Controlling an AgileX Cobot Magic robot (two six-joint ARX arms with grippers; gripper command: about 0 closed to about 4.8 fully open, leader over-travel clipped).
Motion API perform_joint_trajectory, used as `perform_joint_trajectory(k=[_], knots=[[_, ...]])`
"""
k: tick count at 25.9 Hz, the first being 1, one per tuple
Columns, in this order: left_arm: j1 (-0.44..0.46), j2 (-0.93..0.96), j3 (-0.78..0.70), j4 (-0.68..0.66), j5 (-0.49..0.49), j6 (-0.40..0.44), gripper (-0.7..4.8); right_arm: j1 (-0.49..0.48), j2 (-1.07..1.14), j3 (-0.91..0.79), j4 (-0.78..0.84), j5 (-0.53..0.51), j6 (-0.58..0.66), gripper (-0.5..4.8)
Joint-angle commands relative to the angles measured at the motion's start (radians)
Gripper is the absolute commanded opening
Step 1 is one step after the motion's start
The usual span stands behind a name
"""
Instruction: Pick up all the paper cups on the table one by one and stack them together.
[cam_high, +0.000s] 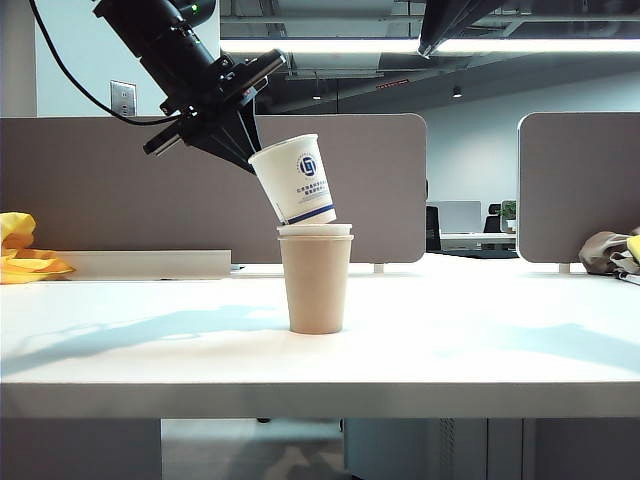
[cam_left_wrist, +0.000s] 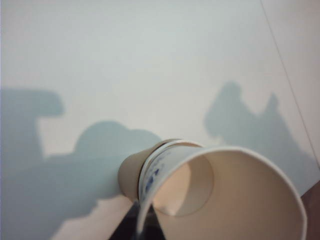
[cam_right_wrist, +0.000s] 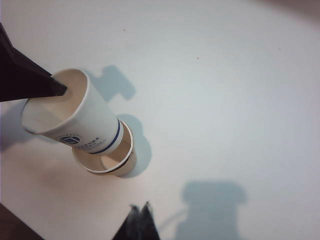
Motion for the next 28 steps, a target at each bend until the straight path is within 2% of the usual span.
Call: perform_joint_trajectory(k=[1,8,10,13,14,16,17,19,21,22,25,28], knots=[[-0.001,0.024,0.002,0.002,0.003,0.004,-0.06,0.000,-0.008,0.006,0.001,0.002,-0.003,-0.08],[-0.003,0.056,0.003,0.003,0.004,0.004,-0.04,0.000,-0.008,0.006,0.001,-0.002,-0.002,-0.08],[-0.003,0.055,0.011,0.008,0.008,0.003,0.28,0.000,-0.008,0.006,0.002,-0.002,-0.003,-0.08],[-0.003,0.055,0.040,0.004,0.009,0.004,0.37,0.000,-0.008,0.006,0.005,-0.002,-0.003,-0.08],[-0.003,0.055,0.052,0.005,0.021,0.004,0.66,0.000,-0.008,0.006,0.006,-0.002,-0.003,-0.08],[-0.004,0.055,0.069,0.007,0.053,0.004,1.58,0.000,-0.008,0.006,0.009,-0.002,-0.003,-0.08],[-0.005,0.055,0.079,0.006,0.057,0.004,1.76,0.000,-0.008,0.006,0.010,-0.002,-0.003,-0.08],[-0.006,0.055,0.093,0.002,0.051,0.002,1.60,0.000,-0.008,0.006,0.011,-0.002,-0.003,-0.08],[-0.012,0.055,0.095,-0.023,0.050,0.001,-0.17,0.000,-0.008,0.006,0.009,-0.002,-0.003,-0.08],[-0.012,0.053,0.095,-0.036,0.053,0.002,-0.04,0.000,-0.007,0.005,0.008,-0.002,-0.003,-0.08],[-0.013,0.045,0.095,-0.089,0.048,0.027,-0.05,0.000,-0.007,0.005,0.011,-0.048,-0.003,-0.08],[-0.013,0.012,0.094,-0.089,0.036,0.027,-0.05,0.000,-0.010,0.005,0.016,-0.050,-0.003,-0.09]])
